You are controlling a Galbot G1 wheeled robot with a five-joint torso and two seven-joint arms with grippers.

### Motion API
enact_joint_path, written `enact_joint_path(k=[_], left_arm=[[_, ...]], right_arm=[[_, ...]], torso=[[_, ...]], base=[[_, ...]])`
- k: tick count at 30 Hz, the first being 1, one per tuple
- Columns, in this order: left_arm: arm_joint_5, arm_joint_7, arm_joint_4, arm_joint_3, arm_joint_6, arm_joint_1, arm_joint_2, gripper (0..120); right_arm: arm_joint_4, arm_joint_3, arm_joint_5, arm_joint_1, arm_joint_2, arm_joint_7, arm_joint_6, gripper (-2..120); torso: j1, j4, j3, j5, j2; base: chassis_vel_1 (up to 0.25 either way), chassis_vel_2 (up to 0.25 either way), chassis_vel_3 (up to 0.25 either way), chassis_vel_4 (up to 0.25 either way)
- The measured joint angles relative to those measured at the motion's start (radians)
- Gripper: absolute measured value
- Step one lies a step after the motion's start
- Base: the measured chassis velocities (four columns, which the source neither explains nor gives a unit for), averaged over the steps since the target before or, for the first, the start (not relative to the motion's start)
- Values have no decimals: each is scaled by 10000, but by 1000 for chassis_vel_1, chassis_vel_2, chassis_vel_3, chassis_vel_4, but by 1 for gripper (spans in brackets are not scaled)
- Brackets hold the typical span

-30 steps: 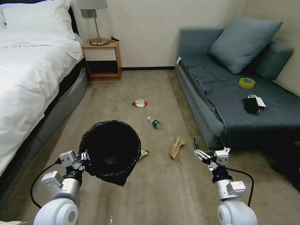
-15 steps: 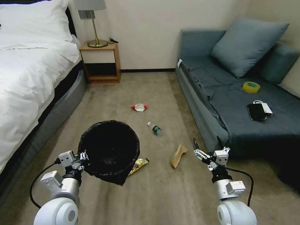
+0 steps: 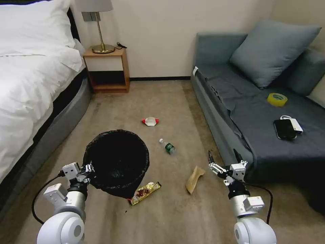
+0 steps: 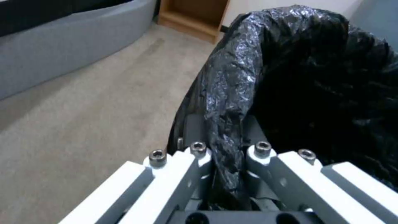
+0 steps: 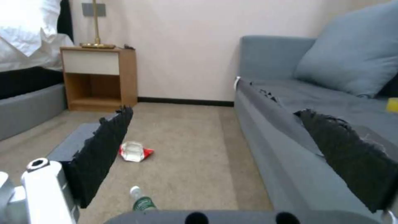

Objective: Pick up the trash bin, then pick up the garbage on the floor and place it into the trash bin.

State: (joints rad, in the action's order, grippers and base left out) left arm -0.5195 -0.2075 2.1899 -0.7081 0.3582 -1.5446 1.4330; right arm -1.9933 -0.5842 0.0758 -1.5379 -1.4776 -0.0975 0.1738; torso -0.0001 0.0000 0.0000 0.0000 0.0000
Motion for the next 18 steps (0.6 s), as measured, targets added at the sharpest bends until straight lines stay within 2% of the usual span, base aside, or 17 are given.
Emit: enact_joint_path(k=[8,12,16,18], left_arm=[[-118,-84,-303,-124,27,289,-108,4],[-206,-106,-530,-251,68,504,-267,4],[-325,-53,-899,-393,122,831,-514,4],[-339,-31,-960,-410,129,888,-551,4]], right_arm=[[343,375,122,300,201,289,-33,100],[677,771,403,721,661,494,-248,100],[1312,1469,1085,1571,1474,1040,-885,100],[1448,1628,1298,1746,1612,1191,-1046,100]], torso=[[1,-1,0,0,0],[0,0,-1,0,0],[1,0,-1,0,0],[1,1,0,-1,0]], base=[[-40,46,44,-48],[0,0,0,0],[0,0,0,0],[0,0,0,0]])
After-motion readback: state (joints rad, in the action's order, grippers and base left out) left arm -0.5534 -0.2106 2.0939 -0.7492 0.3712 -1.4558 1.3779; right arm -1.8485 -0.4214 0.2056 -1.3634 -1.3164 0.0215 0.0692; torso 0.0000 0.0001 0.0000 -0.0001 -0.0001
